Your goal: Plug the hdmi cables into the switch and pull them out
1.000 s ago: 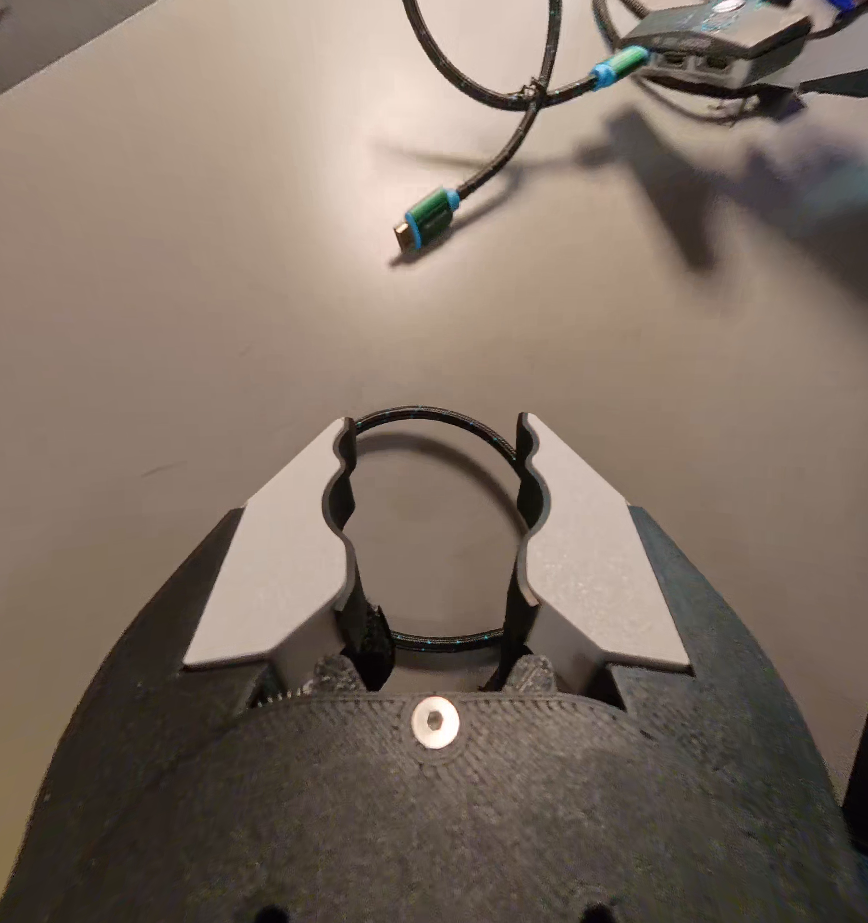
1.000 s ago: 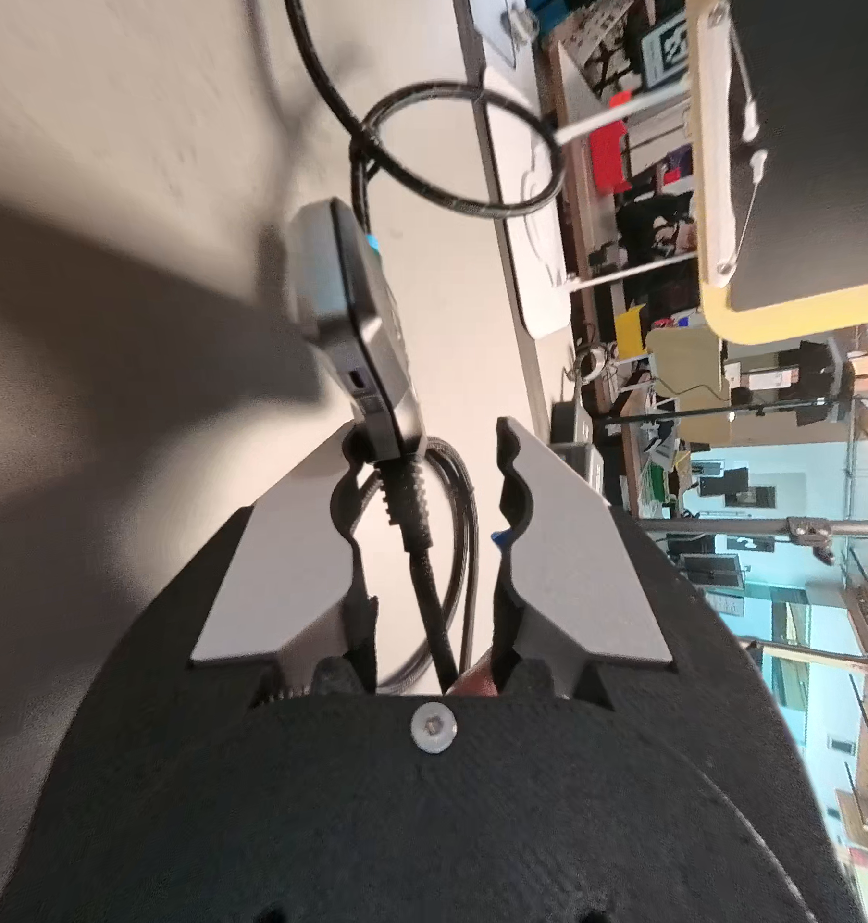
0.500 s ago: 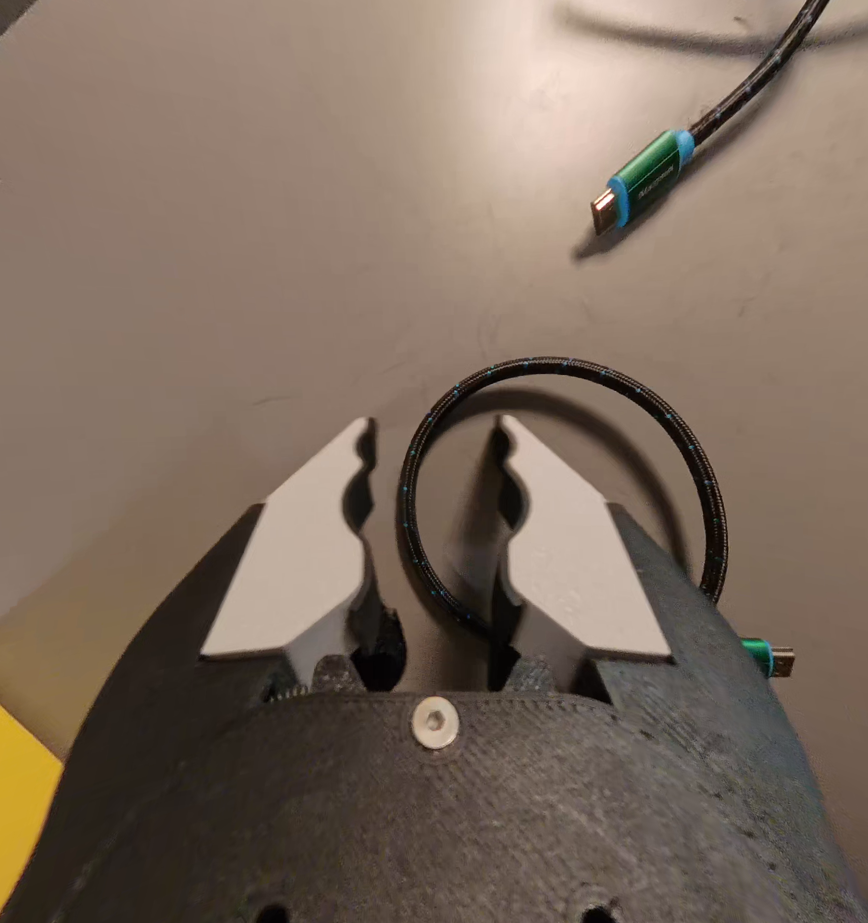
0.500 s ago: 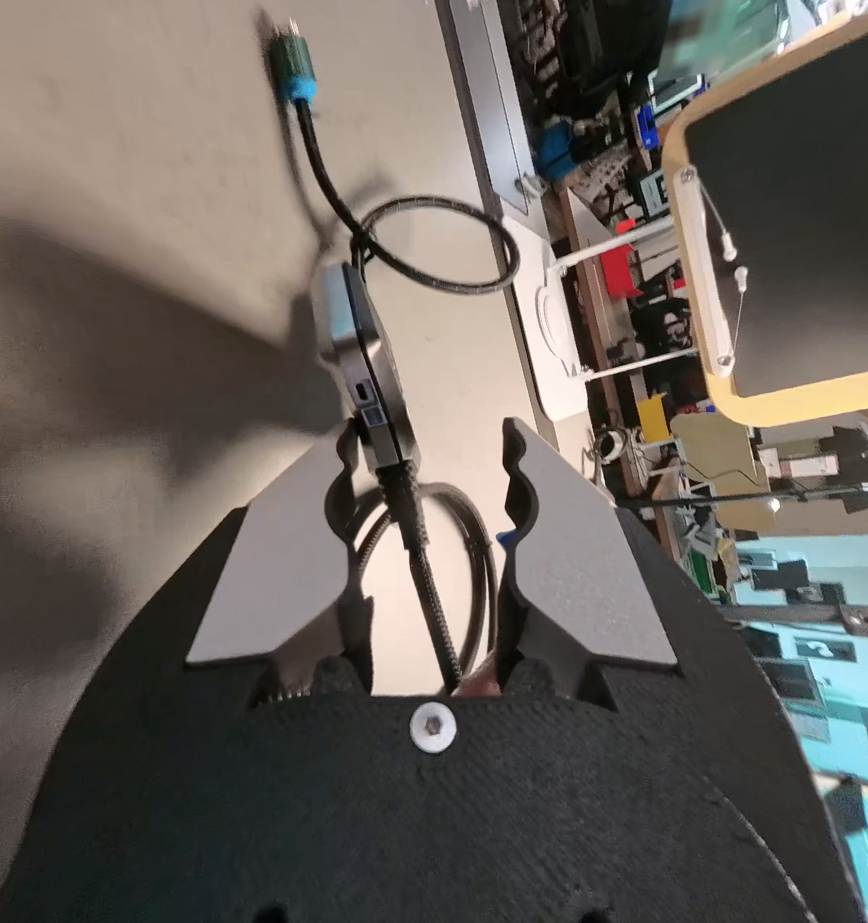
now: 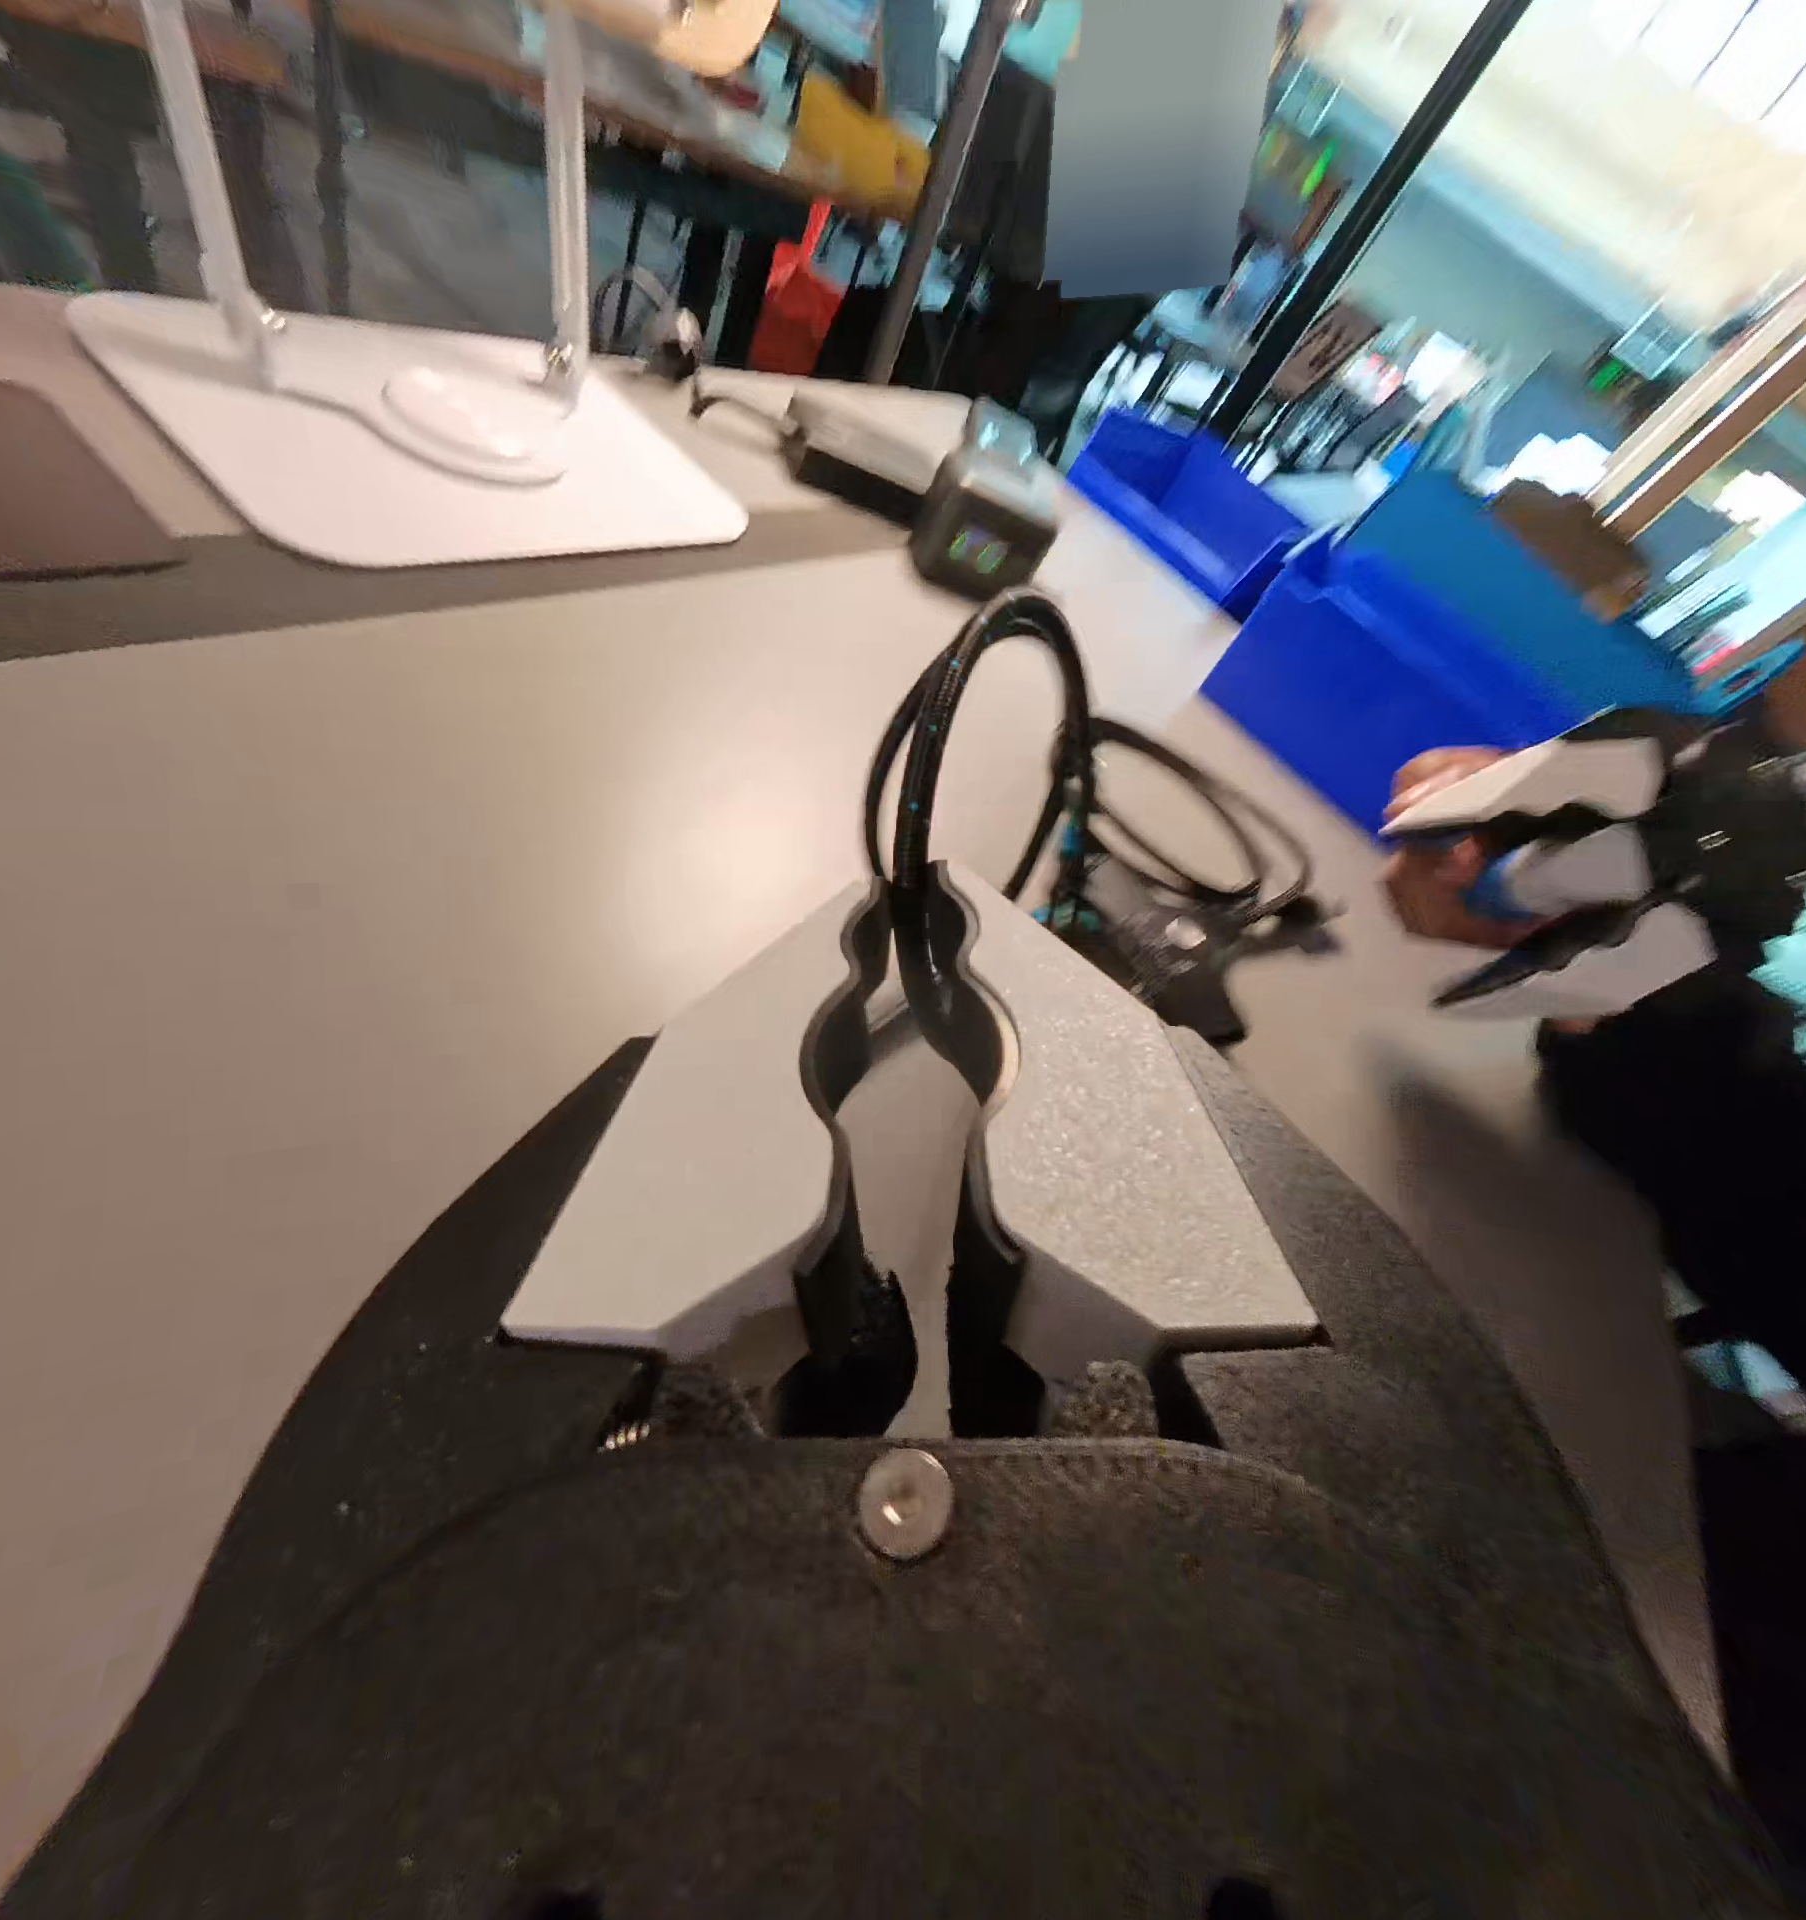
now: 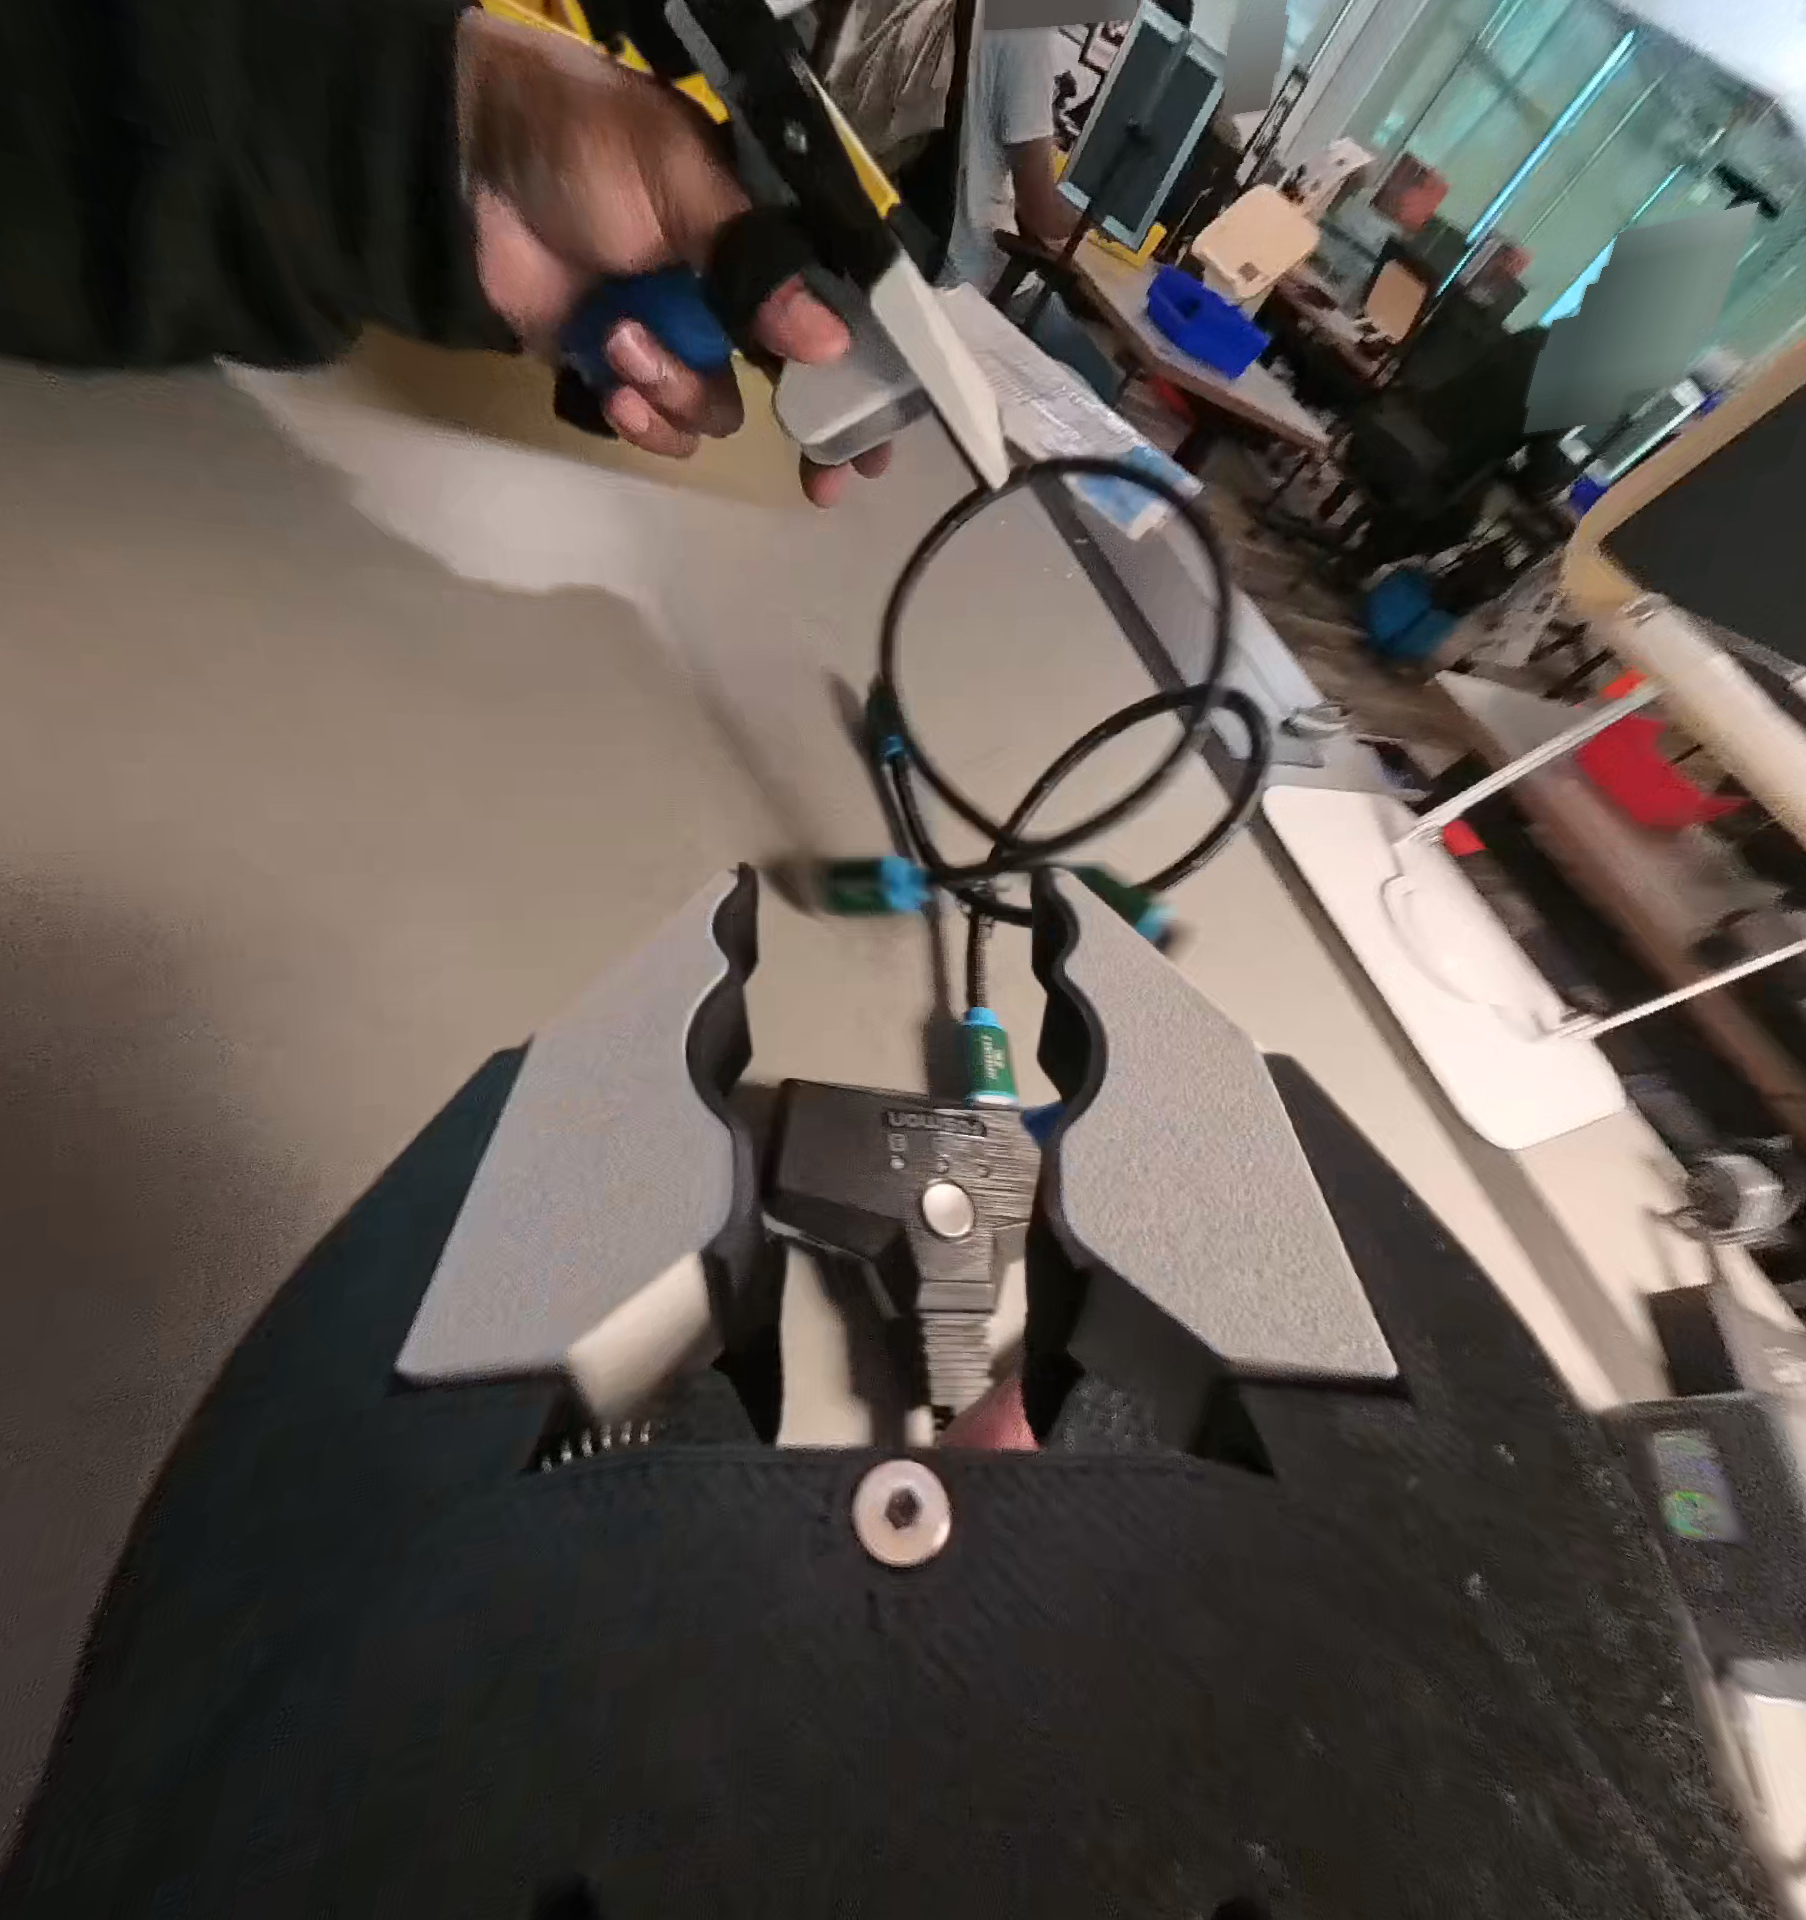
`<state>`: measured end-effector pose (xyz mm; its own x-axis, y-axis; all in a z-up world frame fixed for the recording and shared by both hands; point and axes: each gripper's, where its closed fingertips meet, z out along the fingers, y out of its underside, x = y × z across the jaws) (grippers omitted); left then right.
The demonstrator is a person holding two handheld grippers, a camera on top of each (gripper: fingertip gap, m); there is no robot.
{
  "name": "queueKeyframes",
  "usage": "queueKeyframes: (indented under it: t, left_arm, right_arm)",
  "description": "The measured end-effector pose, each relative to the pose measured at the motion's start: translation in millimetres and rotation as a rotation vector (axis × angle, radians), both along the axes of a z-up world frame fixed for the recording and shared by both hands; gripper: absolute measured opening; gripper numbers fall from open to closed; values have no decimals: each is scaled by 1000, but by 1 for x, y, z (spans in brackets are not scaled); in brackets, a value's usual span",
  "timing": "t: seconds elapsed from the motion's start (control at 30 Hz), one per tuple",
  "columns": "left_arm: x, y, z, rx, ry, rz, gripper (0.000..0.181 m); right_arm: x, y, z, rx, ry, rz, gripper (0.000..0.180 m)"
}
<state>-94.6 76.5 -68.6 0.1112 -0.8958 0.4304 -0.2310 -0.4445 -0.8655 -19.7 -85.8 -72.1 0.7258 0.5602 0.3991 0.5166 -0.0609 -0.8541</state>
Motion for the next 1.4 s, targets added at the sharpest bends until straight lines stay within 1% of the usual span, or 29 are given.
queueKeyframes:
  t: [0.13, 0.2, 0.3, 0.37, 0.4, 0.5, 0.57, 0.7, 0.77, 0.9, 0.97, 1.13, 1.23, 1.4]
  left_arm:
    - [10, -14, 14, -96, -136, -23, 6]
    - [13, -17, 20, -153, -193, -27, 6]
    - [16, -20, 26, -196, -255, -11, 4]
    - [19, -25, 31, -223, -302, -13, 5]
    - [19, -27, 34, -234, -320, -11, 0]
    - [21, -39, 43, -233, -353, -48, 0]
    - [22, -45, 47, -198, -357, -67, 0]
    - [28, -62, 38, -136, -284, -140, 0]
    - [31, -65, 33, -126, -260, -142, 0]
    - [35, -64, 28, -161, -258, -115, 1]
    - [35, -61, 24, -161, -245, -96, 0]
    - [34, -55, 18, -173, -227, -70, 0]
    - [33, -52, 17, -171, -220, -60, 0]
    - [31, -51, 19, -164, -217, -59, 0]
  right_arm:
    - [7, 9, -11, -132, 161, -60, 55]
    - [7, 15, -22, -217, 238, -98, 52]
    - [2, 21, -41, -298, 270, -149, 54]
    - [-6, 23, -48, -325, 269, -154, 55]
    - [-9, 24, -49, -324, 263, -155, 55]
    - [-11, 27, -52, -287, 188, -177, 56]
    - [-12, 28, -57, -293, 161, -183, 56]
    - [-17, 28, -63, -307, 132, -173, 57]
    - [-19, 27, -68, -333, 113, -180, 57]
    - [-28, 14, -86, -448, 26, -178, 59]
    - [-28, 5, -93, -496, -33, -199, 69]
    - [-24, -12, -89, -473, -119, -239, 67]
    - [-15, -20, -93, -458, -178, -308, 64]
    - [-5, -28, -95, -456, -190, -382, 59]
